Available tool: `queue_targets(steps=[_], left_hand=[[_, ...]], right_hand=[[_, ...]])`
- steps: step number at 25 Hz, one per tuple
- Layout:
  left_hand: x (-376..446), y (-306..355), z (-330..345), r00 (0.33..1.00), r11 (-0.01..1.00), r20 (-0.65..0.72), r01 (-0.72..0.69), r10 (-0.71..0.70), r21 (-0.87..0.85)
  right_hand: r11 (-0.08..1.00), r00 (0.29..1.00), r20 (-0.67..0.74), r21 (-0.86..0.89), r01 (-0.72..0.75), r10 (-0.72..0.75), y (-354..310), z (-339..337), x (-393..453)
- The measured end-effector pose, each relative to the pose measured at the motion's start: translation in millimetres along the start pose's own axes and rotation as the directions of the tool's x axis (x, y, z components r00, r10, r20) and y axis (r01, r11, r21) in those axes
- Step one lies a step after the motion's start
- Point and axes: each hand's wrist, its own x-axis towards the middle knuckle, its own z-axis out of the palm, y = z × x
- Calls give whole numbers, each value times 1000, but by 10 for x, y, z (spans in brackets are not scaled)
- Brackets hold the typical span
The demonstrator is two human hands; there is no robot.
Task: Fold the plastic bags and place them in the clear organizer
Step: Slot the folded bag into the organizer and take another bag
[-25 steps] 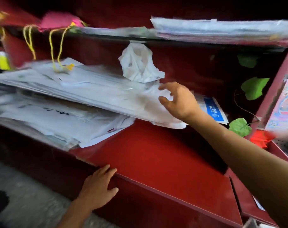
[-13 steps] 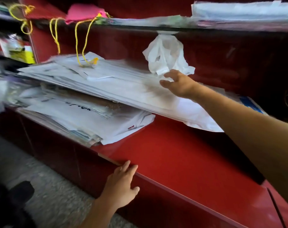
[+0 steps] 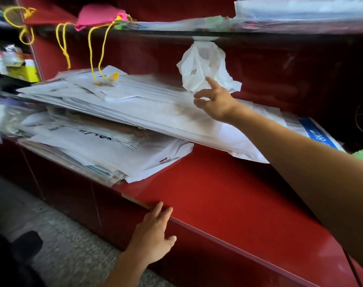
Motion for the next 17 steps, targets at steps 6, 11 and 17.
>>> queue_targets(steps=[6,11,17], left_hand=[[40,13,15,1000,1000,15,8,-8,22],[3,42,-112,984,999,-178,11,-5,31],[-325,466,-672,604,940,-795,-303,61,-158]], right_hand=[[948,980,-32,-263,179,-194,-20,60,-166],[938,933,-114,-108,330,-342,-59,-12,-776],[933,950,-2,187,307,-312,-163,-275,-1939]])
